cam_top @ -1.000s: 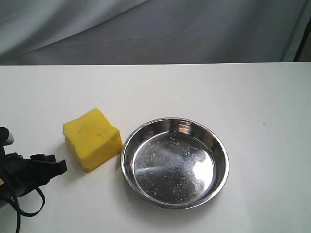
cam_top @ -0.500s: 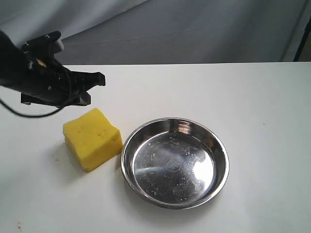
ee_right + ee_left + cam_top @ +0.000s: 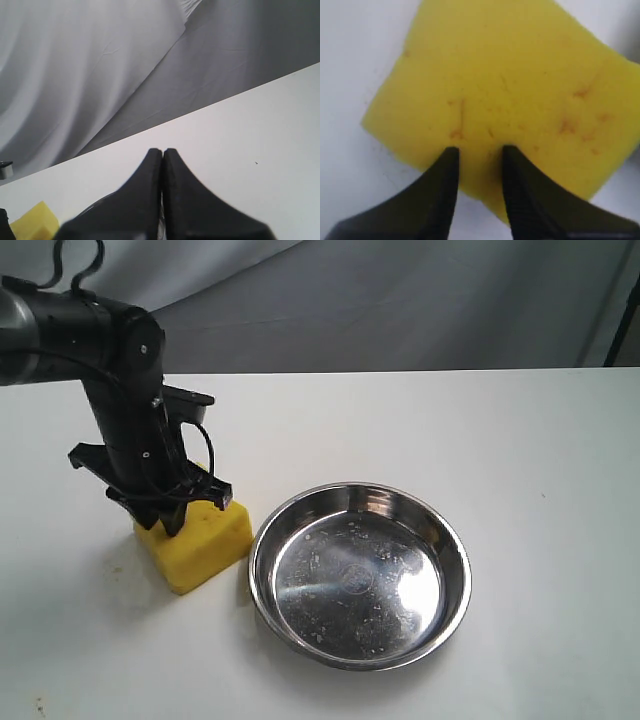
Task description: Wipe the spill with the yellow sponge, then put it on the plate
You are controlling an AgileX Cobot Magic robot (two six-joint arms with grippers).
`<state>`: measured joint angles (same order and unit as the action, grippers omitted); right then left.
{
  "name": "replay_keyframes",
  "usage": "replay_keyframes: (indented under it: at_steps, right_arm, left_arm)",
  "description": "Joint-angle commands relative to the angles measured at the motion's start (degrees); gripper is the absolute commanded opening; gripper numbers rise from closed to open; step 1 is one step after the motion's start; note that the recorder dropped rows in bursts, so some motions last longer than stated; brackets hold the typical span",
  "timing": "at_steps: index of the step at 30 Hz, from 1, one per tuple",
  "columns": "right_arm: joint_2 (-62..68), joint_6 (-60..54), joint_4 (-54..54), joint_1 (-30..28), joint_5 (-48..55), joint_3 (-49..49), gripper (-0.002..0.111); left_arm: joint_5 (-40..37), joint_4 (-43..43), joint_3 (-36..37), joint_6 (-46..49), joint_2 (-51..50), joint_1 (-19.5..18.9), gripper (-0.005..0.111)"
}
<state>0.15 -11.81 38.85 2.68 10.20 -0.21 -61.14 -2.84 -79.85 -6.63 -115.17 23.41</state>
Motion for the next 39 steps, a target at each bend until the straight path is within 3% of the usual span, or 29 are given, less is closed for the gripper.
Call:
replay_keyframes:
  at_steps: [1,4,8,11,14,20,32,36,39]
  right_arm:
    - [-0.1,-0.1,0.1,0.2,-0.2,0.2,0.0]
    - [-0.1,-0.1,0.1,0.2,-0.2,0.2,0.0]
    - [-0.1,-0.1,0.1,0.2,-0.2,0.2,0.0]
    - [-0.1,-0.1,0.1,0.2,-0.2,0.2,0.0]
    - [-0.1,-0.1,0.1,0.2,-0.2,0.2,0.0]
    - [-0.1,-0.1,0.1,0.2,-0.2,0.2,0.0]
    - [-0.1,-0.1,0.1,0.2,-0.2,0.2,0.0]
    - [-0.1,-0.1,0.1,0.2,-0.2,0.2,0.0]
    - [-0.1,-0.1,0.1,0.2,-0.2,0.2,0.0]
  left_arm:
    - [3.4,0.0,-0.5,-6.4,-2.0,0.6,0.048]
    - [4.2,0.1,-0.5,-8.8,-3.2,0.6,0.054]
    - [4.2,0.5,-0.5,-8.8,-5.0,0.6,0.048]
    - [3.7,0.6,-0.5,-8.8,-6.5,0.6,0.028]
    - [1.7,0.1,-0.5,-8.1,-7.1,0.6,0.0]
    - [-8.8,-6.1,-0.5,-10.7,-6.6,0.6,0.0]
    - [-8.8,-11.8,7.8,-10.8,-6.2,0.4,0.0]
    - [-8.6,-9.3,13.7,-10.9,-5.5,-2.5,0.0]
    - [-3.1,-5.8,18.8,-9.5,-2.7,-5.8,0.0]
